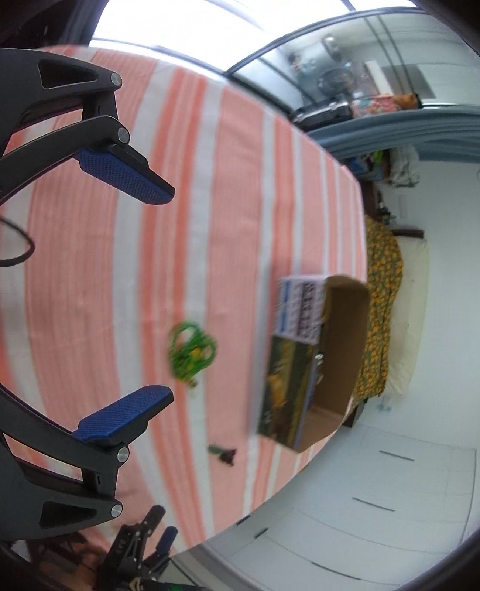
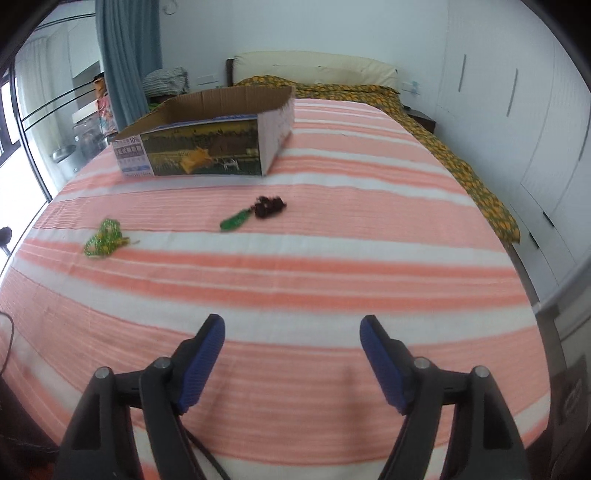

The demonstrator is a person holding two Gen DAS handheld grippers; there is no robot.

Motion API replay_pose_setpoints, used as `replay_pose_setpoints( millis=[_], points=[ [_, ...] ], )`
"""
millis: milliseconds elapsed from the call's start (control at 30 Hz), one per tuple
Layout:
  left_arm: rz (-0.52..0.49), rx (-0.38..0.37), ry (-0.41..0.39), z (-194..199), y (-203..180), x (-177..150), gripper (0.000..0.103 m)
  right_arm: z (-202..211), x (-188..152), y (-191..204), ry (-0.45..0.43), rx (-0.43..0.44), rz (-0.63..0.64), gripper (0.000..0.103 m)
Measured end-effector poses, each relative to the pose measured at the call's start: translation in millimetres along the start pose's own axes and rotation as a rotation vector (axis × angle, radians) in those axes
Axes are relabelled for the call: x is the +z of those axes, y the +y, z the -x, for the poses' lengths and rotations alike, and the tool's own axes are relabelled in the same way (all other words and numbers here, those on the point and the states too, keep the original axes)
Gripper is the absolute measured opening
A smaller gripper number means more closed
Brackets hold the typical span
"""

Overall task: Organize jewelry
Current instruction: 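Withdraw both open tools from the box over the green necklace and jade pendant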

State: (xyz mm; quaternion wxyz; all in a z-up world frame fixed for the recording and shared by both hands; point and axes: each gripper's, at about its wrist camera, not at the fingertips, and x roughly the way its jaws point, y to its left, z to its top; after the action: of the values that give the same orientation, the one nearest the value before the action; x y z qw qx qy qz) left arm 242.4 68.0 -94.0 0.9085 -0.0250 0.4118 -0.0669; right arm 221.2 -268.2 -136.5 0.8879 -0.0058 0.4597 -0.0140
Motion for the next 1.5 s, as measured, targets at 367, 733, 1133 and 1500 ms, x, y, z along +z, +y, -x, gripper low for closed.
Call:
replay_pose_setpoints(
  millis=[367, 733, 1133, 1500],
  points=[
    [0.007, 0.041, 0.073, -60, -19, -39, 0.099, -22, -10, -9, 0.028, 0.004, -0.05, 0.079],
    [-0.037, 0.125, 0.144, -85, -30, -44, 0.1, -27, -13, -4, 0.012, 0.012, -0.049, 0.089],
    [-0.014, 0.132, 0.139, -86, -28, -47, 0.103, -26, -17, 3, 0.001, -0.034, -0.038, 0.091],
    [0.001, 0.136, 0.141, -85, -29, -48, 0.103, -25, -21, 4, -0.016, -0.032, -0.024, 0.091]
  ],
)
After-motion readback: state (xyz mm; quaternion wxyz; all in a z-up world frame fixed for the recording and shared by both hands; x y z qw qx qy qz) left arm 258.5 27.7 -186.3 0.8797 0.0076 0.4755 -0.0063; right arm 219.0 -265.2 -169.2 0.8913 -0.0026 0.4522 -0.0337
